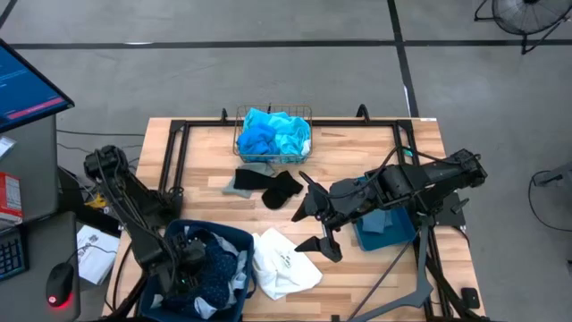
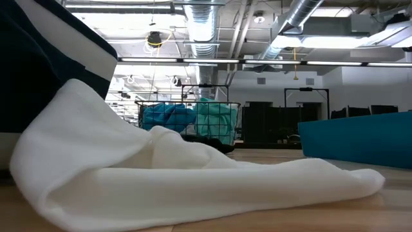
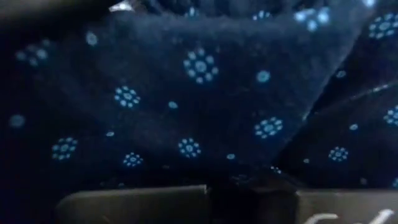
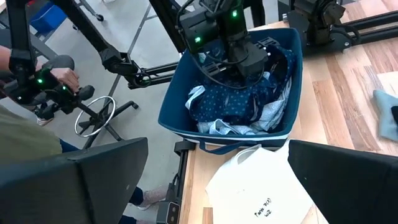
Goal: Pick & Place Cloths
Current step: Put the blue patterned shirt into the blue laundry organizer
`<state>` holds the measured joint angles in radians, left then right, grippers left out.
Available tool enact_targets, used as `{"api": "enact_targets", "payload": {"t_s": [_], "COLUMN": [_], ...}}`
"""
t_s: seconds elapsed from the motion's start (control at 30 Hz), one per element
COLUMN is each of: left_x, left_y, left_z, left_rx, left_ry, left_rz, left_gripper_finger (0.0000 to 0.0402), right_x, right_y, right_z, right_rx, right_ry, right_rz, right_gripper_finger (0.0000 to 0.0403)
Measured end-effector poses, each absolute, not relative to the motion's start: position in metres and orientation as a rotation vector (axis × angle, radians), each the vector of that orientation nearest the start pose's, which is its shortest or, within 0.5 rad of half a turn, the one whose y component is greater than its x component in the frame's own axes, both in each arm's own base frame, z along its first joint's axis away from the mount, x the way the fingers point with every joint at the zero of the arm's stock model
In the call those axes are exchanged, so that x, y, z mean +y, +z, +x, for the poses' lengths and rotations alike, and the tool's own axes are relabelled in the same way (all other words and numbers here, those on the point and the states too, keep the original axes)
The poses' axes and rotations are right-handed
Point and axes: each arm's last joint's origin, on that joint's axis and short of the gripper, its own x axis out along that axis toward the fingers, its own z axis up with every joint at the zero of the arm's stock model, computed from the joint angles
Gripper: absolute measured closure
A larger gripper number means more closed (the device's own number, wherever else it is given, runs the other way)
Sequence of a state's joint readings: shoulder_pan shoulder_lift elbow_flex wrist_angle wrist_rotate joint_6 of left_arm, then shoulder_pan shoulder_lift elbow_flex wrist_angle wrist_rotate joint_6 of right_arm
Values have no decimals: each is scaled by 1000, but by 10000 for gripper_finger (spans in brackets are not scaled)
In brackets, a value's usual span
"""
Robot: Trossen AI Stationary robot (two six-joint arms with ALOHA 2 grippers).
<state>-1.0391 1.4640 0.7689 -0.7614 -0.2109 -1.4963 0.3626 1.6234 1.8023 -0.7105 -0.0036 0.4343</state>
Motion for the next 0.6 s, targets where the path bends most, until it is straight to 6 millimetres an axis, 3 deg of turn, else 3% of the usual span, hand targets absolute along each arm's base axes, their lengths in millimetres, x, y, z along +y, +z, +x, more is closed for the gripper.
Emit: {"api": "enact_targets", "payload": {"t_s": [0.17, 0.3, 0.6], "left_x": [-195, -190, -173], "left_y": [156, 168, 213], "left_z": [126, 124, 115], "left_rx": [1286, 1261, 1156], "left_ry": [334, 279, 83], "left_rz": [-393, -432, -542], "left_gripper_finger": [401, 387, 284], "right_x": [124, 124, 124], "right_y": [421, 421, 421], "right_z": [325, 325, 325], "right_rx": [593, 593, 589], "right_ry": [237, 237, 246], "right_rz": [324, 324, 298], "right_gripper_finger": [23, 23, 23]}}
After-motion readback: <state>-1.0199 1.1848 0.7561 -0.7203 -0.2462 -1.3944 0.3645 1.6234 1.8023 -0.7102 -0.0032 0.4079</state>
